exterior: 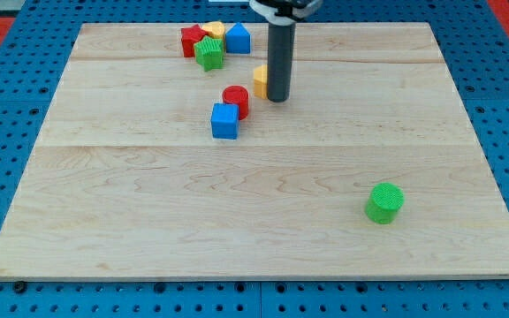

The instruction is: Move green circle towards green star

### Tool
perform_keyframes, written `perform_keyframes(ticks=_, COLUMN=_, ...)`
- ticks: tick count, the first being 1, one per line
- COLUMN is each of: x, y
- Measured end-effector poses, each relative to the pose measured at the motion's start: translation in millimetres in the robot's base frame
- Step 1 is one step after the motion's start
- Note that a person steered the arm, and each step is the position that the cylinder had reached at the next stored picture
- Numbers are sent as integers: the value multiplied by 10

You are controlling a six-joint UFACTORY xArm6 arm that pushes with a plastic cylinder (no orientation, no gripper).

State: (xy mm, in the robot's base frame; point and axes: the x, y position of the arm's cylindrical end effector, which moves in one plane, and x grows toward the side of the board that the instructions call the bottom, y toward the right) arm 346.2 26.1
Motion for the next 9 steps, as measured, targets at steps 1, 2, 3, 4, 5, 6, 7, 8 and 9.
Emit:
perform_keyframes(ticks=1, x=-254, y=-131)
perform_keyframes(ticks=2, x=-498, y=-377)
perform_keyframes(ticks=3, x=-455, y=-287)
perform_keyframes(ticks=4, x=136, y=-98)
perform_keyframes(ticks=5, x=529, y=93)
perform_keyframes(ticks=6, x=868, y=556)
perform_keyframes(ticks=7, x=1198, y=1058)
perform_keyframes(ticks=8, x=1505, y=1503)
perform_keyframes(ticks=9, x=1767, y=1832)
